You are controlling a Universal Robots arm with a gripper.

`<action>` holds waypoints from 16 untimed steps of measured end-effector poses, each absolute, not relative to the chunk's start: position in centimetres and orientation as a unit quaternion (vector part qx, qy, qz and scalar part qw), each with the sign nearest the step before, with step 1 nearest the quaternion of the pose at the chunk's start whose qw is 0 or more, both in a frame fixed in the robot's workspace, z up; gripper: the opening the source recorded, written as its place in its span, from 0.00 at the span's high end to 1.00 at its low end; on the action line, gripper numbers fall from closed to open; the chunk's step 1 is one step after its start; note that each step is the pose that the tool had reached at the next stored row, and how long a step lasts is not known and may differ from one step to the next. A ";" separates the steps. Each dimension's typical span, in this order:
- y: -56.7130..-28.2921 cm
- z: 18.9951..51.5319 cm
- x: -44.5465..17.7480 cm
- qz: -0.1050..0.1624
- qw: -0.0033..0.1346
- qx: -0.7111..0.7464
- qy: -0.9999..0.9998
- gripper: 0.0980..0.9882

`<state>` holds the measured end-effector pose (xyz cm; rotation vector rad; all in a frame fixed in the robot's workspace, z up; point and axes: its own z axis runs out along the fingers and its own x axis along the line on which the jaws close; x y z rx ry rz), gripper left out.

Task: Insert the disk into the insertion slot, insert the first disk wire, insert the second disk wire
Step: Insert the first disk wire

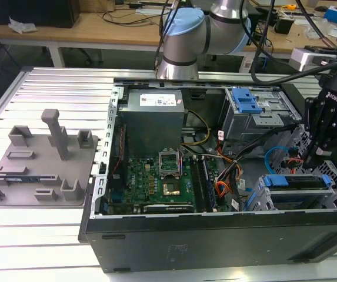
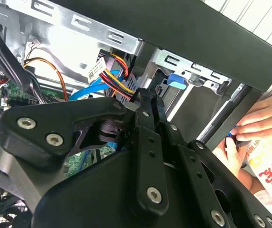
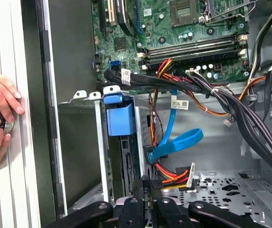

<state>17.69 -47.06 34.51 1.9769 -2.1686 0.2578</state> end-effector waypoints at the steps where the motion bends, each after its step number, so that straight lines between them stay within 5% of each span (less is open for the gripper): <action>1: -47.1 34.5 17.7 0.087 0.098 0.668 -0.733 0.93; 13: -47.4 34.6 17.5 0.087 0.098 0.668 -0.733 0.93; 16: -48.1 34.7 17.5 0.071 0.083 0.670 -0.734 0.93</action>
